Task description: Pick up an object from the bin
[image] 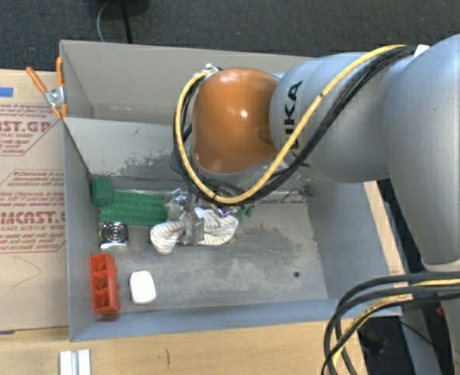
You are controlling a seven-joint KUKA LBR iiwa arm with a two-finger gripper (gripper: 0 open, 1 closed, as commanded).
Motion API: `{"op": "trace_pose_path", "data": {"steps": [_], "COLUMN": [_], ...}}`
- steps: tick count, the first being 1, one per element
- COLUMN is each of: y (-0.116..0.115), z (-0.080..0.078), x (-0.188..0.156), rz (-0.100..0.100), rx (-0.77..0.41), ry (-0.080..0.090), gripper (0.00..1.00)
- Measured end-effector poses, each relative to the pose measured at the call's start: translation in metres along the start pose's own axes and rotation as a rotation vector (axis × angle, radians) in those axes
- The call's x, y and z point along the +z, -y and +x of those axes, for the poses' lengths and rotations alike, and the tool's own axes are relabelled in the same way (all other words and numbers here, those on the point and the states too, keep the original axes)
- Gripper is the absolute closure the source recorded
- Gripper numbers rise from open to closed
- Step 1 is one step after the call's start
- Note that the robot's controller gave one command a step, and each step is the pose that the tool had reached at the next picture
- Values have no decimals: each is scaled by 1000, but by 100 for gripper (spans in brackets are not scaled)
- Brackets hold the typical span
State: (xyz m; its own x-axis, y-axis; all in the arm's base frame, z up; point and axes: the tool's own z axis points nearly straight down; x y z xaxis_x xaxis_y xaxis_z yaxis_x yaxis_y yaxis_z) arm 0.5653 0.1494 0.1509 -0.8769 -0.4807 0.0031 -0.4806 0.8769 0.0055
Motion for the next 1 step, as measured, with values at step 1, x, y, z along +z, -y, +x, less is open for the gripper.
{"op": "trace_pose_path", "data": {"steps": [1], "y": [12], "z": [-2], "x": [3], "rz": [9], "rx": [-16], "ry": [34], "gripper": [100]}}
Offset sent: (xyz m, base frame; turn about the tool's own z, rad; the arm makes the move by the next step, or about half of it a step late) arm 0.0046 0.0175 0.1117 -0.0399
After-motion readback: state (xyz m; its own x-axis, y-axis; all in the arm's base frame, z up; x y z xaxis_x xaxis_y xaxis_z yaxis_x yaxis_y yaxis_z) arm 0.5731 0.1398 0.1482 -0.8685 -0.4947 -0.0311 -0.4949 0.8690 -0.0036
